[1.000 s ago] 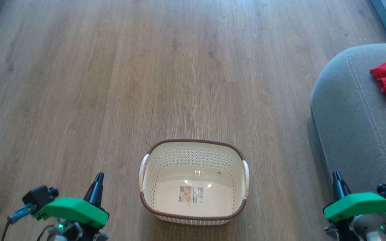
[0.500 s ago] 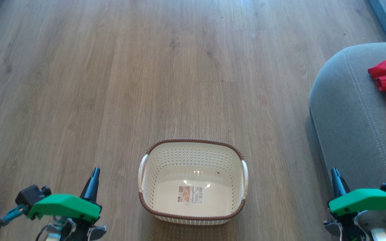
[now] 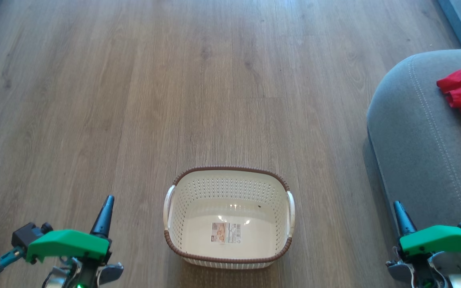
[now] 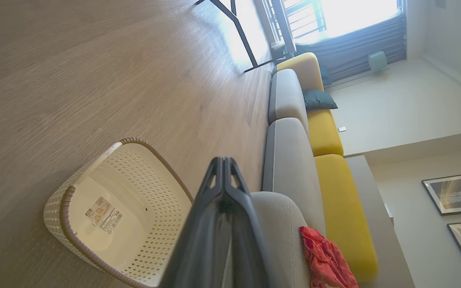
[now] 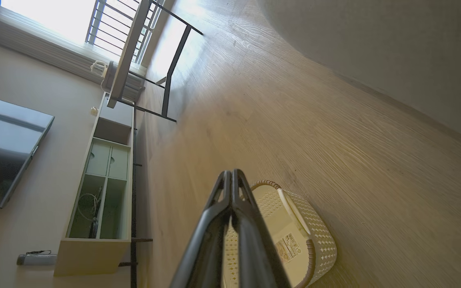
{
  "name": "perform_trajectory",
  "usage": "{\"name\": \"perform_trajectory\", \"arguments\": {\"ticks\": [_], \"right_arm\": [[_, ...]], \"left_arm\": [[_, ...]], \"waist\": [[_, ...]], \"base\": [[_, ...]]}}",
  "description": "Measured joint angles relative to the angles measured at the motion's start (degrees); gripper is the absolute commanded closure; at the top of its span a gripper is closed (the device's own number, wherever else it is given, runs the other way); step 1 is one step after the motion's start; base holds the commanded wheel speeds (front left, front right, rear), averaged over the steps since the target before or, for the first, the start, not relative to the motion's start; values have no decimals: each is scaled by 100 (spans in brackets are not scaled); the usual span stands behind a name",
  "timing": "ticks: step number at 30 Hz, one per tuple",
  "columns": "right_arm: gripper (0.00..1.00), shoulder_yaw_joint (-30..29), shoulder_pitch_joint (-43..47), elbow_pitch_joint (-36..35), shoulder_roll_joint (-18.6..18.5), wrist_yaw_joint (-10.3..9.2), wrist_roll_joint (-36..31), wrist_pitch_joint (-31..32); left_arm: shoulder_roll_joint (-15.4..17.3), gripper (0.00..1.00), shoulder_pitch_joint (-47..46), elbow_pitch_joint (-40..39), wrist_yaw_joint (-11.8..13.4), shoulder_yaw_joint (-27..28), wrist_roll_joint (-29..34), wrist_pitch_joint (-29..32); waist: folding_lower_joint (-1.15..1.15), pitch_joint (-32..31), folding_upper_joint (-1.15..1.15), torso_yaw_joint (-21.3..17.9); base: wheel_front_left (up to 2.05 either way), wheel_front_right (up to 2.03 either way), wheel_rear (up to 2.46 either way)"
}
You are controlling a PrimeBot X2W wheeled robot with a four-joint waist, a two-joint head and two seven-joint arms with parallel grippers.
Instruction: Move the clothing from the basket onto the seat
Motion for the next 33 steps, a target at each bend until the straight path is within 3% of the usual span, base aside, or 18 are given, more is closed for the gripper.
{"name": "perform_trajectory", "arguments": {"ticks": [33], "right_arm": [[100, -131, -147, -71, 0, 0, 2295, 476]], "left_arm": [[-388, 100, -83, -124, -201, 877, -1386, 543]], "waist": [[0, -5, 0, -98]], "base": [[0, 0, 0]]}}
